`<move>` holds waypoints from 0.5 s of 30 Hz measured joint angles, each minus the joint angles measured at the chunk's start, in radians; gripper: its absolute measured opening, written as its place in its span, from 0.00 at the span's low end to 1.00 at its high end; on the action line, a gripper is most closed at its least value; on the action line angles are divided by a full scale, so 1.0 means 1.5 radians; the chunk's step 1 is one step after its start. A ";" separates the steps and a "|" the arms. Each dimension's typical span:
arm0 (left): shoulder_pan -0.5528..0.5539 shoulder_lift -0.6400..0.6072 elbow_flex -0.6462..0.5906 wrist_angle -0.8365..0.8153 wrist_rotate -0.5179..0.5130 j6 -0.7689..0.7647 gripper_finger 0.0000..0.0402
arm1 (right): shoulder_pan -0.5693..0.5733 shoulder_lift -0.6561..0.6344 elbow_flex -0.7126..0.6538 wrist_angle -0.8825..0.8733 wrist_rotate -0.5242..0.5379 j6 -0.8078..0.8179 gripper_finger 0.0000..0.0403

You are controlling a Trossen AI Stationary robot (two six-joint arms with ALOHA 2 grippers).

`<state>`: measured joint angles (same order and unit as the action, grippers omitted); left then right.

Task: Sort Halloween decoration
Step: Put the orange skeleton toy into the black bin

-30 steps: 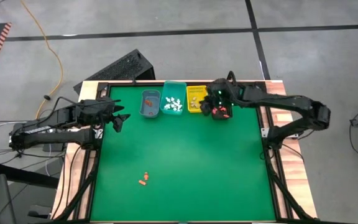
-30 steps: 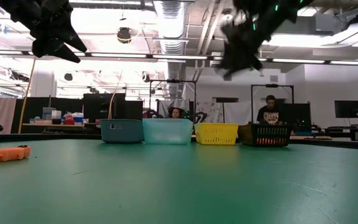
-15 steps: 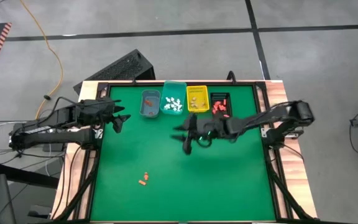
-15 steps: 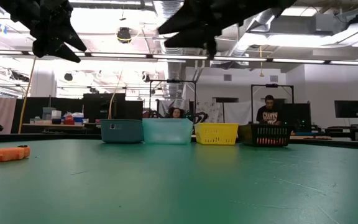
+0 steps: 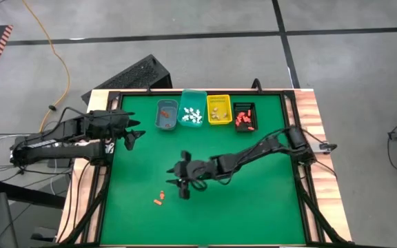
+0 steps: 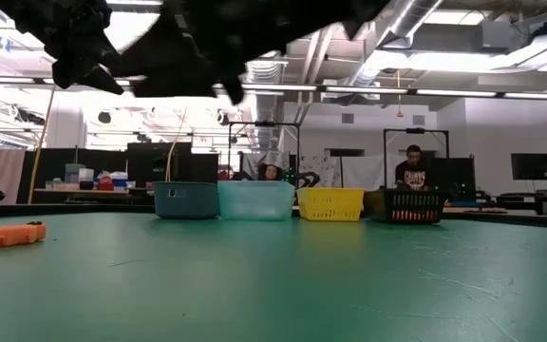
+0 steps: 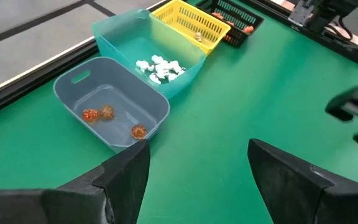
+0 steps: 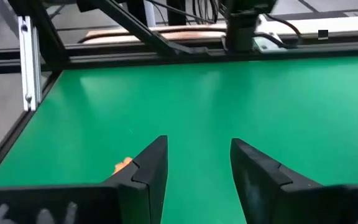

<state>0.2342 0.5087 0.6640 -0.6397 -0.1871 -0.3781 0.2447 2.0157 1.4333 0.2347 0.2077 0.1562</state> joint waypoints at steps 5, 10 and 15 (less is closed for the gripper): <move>0.000 0.000 0.000 0.000 0.000 0.009 0.65 | -0.001 0.071 0.095 -0.031 0.000 -0.009 0.42; 0.000 0.000 0.000 -0.006 -0.001 0.014 0.65 | 0.003 0.138 0.159 -0.034 0.000 -0.002 0.42; 0.000 0.000 0.000 -0.024 -0.001 0.017 0.65 | 0.020 0.187 0.187 -0.036 0.000 0.018 0.42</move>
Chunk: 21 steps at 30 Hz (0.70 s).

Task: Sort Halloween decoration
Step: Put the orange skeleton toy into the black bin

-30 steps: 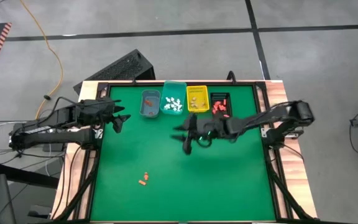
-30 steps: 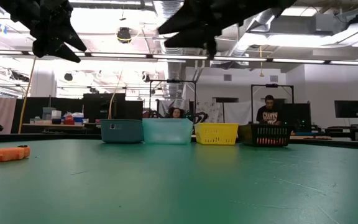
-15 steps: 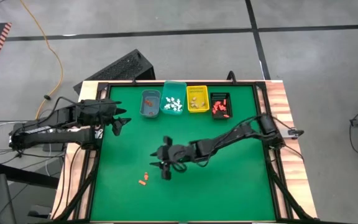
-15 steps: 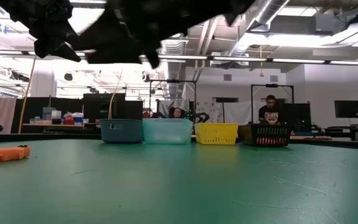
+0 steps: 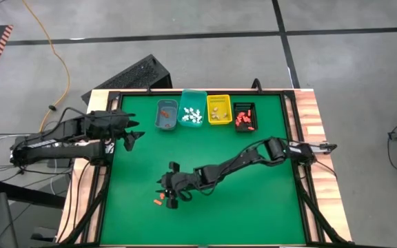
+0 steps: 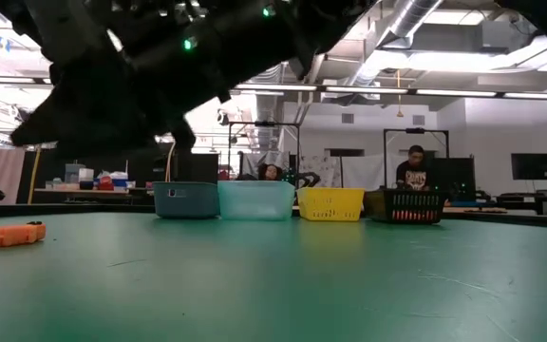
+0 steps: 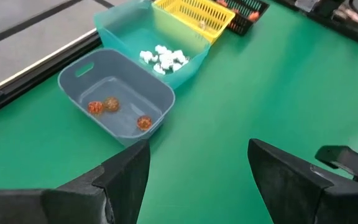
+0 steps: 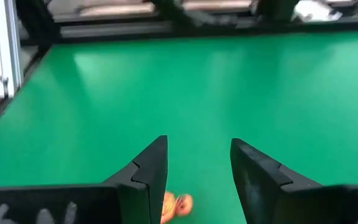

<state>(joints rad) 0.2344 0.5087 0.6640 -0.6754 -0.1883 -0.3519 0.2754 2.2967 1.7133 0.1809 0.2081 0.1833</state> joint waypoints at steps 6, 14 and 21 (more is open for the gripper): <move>0.000 0.000 0.000 -0.014 0.000 0.001 0.65 | 0.018 0.016 0.001 0.001 0.010 0.008 0.42; 0.000 0.000 0.000 -0.016 -0.001 0.001 0.65 | 0.025 0.051 0.002 0.010 0.031 0.035 0.42; 0.000 -0.001 0.000 -0.017 -0.001 0.001 0.65 | 0.028 0.085 0.003 0.035 0.031 0.048 0.42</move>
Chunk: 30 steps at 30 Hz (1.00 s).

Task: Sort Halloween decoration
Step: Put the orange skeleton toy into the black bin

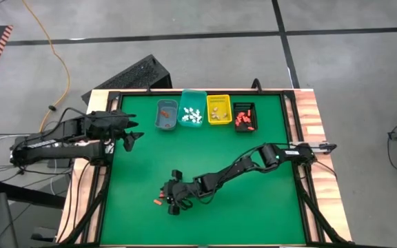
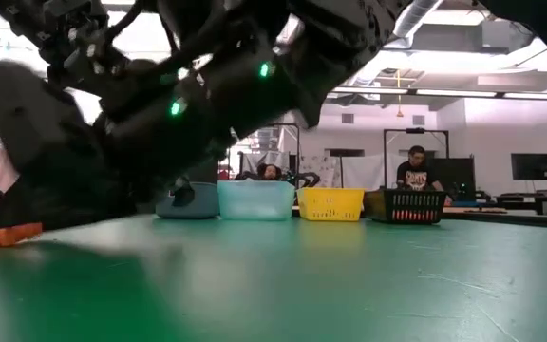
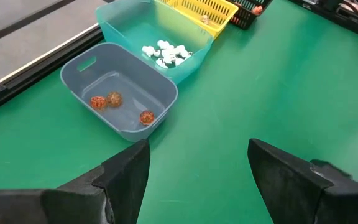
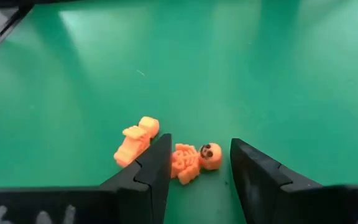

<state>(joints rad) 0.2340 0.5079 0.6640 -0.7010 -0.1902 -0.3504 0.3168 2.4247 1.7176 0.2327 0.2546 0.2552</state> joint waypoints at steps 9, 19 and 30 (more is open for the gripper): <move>0.000 0.000 0.000 -0.005 0.000 0.000 0.65 | 0.002 0.008 0.001 -0.031 0.009 0.064 0.36; 0.000 0.000 0.000 -0.012 0.000 0.000 0.65 | 0.004 0.008 0.000 -0.040 0.009 0.123 0.08; 0.000 0.000 0.000 -0.014 0.000 0.005 0.65 | 0.005 -0.002 -0.003 -0.009 0.023 0.178 0.00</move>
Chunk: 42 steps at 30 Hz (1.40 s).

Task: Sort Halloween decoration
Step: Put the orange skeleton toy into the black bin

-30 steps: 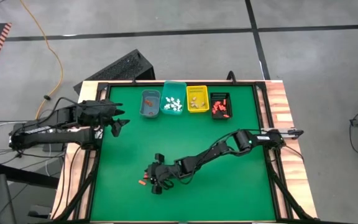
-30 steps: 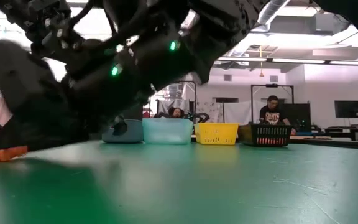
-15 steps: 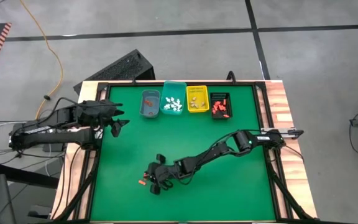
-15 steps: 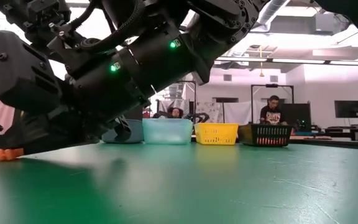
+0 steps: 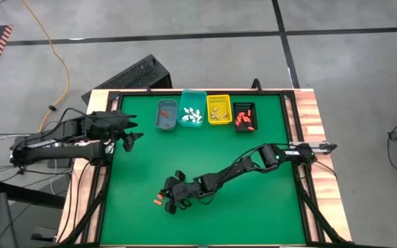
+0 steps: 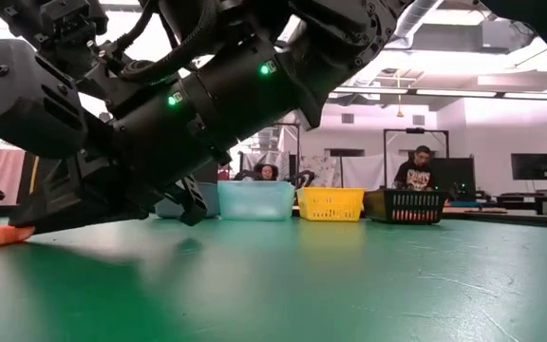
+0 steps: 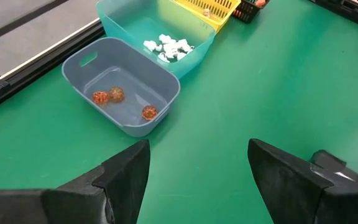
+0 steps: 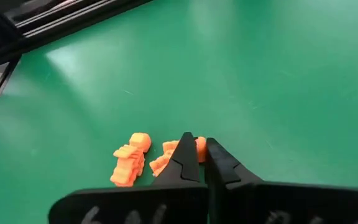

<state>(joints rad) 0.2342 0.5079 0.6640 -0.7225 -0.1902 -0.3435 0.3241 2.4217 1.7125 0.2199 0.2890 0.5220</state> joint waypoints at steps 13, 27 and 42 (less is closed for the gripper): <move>0.000 0.000 0.000 -0.001 0.000 0.007 0.65 | -0.022 -0.075 -0.001 -0.040 0.057 -0.057 0.01; 0.000 0.000 0.000 -0.002 0.000 0.017 0.65 | -0.049 -0.097 0.000 -0.024 -0.067 -0.251 0.11; 0.000 0.000 0.000 -0.003 -0.005 0.018 0.65 | -0.105 -0.082 0.001 0.030 -0.184 -0.392 0.53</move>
<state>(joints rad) 0.2344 0.5083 0.6640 -0.7273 -0.1970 -0.3168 0.1661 2.2984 1.7137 0.2648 0.0124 -0.0657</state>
